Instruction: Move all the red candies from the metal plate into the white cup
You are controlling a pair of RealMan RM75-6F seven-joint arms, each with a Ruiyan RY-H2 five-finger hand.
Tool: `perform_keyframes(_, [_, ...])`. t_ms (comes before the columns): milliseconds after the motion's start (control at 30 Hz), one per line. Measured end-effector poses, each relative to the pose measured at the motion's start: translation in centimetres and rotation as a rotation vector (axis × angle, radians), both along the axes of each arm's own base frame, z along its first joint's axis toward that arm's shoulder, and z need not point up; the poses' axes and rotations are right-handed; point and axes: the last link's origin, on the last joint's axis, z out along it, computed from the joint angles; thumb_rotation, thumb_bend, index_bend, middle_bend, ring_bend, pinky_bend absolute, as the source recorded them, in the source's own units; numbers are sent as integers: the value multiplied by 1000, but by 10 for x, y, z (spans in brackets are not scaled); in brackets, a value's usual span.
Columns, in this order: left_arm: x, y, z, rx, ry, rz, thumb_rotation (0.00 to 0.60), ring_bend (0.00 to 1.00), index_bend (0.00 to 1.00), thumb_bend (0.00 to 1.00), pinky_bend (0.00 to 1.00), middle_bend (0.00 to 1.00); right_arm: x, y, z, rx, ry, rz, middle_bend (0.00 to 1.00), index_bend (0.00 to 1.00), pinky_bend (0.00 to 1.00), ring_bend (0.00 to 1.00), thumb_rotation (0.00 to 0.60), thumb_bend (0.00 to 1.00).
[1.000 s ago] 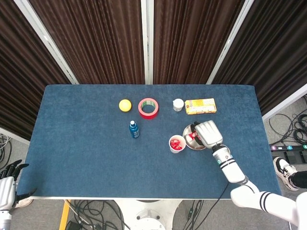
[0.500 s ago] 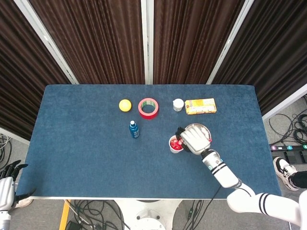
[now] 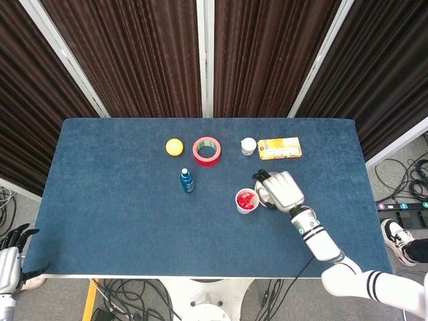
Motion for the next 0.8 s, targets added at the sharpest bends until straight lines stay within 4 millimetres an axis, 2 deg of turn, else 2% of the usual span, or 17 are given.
perform_keyframes(167, [2,2,-3,-8,-6,-7,600,135,296,46,190,222,-31,-12,9,-53,101,-79,284,378,1000,760,600,125])
perform_keyframes(333, [2,3,-3,-11,-4,-8,600,135,296,47,190,222,-56,-20,-1,-64,191,-141,265,406,1000,760,600,163])
perform_keyframes(533, [1,1,-3,-14,-3,1,600,135,296,46,190,222,-66,-24,-25,-35,255,-155,231,420,1000,747,600,166])
perform_keyframes(800, [0,1,-3,-13,-3,5,600,135,296,46,190,222,-66,-30,-44,-37,284,-143,177,424,1000,712,600,167])
